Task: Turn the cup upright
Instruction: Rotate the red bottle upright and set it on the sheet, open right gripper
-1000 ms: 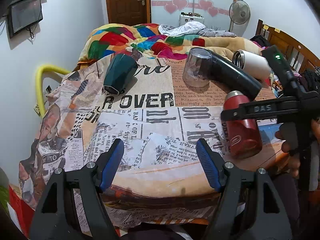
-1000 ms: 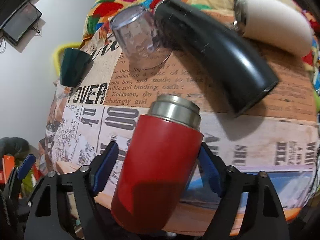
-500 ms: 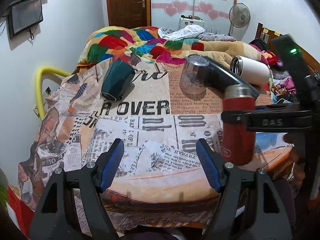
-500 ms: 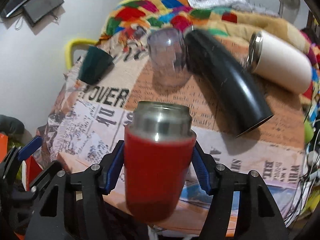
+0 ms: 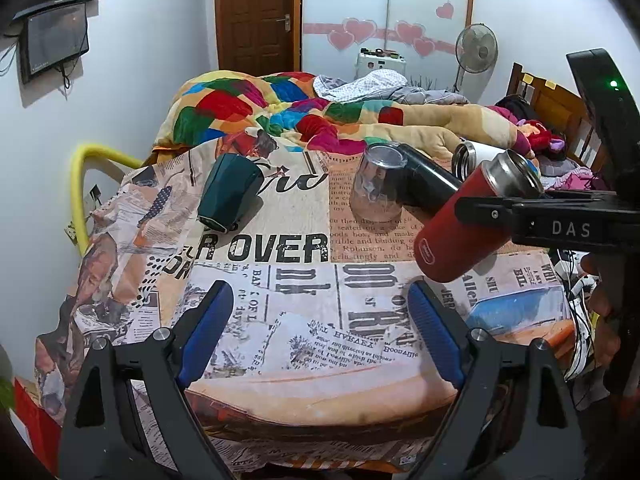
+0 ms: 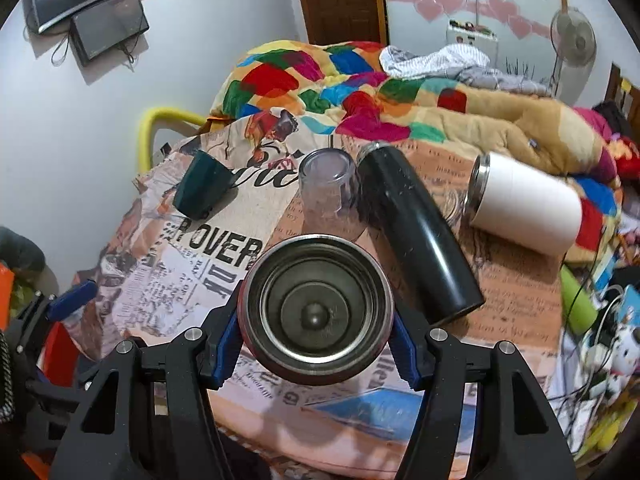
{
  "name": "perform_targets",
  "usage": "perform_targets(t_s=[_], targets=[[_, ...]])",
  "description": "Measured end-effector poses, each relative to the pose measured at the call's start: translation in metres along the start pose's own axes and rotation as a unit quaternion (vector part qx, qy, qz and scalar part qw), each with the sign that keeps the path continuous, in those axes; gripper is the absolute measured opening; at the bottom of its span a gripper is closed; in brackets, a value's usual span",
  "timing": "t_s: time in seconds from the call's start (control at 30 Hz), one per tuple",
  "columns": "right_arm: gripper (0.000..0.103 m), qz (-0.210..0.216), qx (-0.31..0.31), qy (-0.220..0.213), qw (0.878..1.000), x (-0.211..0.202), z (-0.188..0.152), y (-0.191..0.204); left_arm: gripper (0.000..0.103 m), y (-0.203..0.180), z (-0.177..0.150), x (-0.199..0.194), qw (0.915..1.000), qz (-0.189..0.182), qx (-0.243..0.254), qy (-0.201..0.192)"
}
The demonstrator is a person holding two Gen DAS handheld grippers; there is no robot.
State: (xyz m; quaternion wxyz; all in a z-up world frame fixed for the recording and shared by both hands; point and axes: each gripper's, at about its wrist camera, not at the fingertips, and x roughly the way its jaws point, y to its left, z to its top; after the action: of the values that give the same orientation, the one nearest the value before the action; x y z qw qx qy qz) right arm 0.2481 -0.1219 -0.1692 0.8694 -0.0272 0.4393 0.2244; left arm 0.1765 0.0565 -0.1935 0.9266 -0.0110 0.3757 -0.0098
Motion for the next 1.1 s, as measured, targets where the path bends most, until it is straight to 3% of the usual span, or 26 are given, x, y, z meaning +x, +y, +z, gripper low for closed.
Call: perform_targets(t_s=[0.63, 0.73, 0.93, 1.1], targets=[[0.059, -0.017, -0.032, 0.039, 0.999, 0.035, -0.010, 0.011, 0.090, 0.015, -0.005, 0.022, 0.9992, 0.003, -0.028, 0.028], [0.064, -0.003, -0.028, 0.039, 0.999, 0.030, -0.009, 0.010, 0.090, 0.016, -0.001, 0.019, 0.9992, 0.001, -0.031, 0.026], [0.069, -0.008, -0.037, 0.004, 0.999, -0.003, -0.011, 0.016, 0.090, 0.013, 0.009, -0.004, 0.9993, -0.003, -0.038, 0.000], [0.069, -0.005, -0.039, -0.055, 0.998, -0.061, -0.012, 0.017, 0.090, 0.007, 0.025, -0.044, 0.9981, -0.012, -0.043, -0.043]])
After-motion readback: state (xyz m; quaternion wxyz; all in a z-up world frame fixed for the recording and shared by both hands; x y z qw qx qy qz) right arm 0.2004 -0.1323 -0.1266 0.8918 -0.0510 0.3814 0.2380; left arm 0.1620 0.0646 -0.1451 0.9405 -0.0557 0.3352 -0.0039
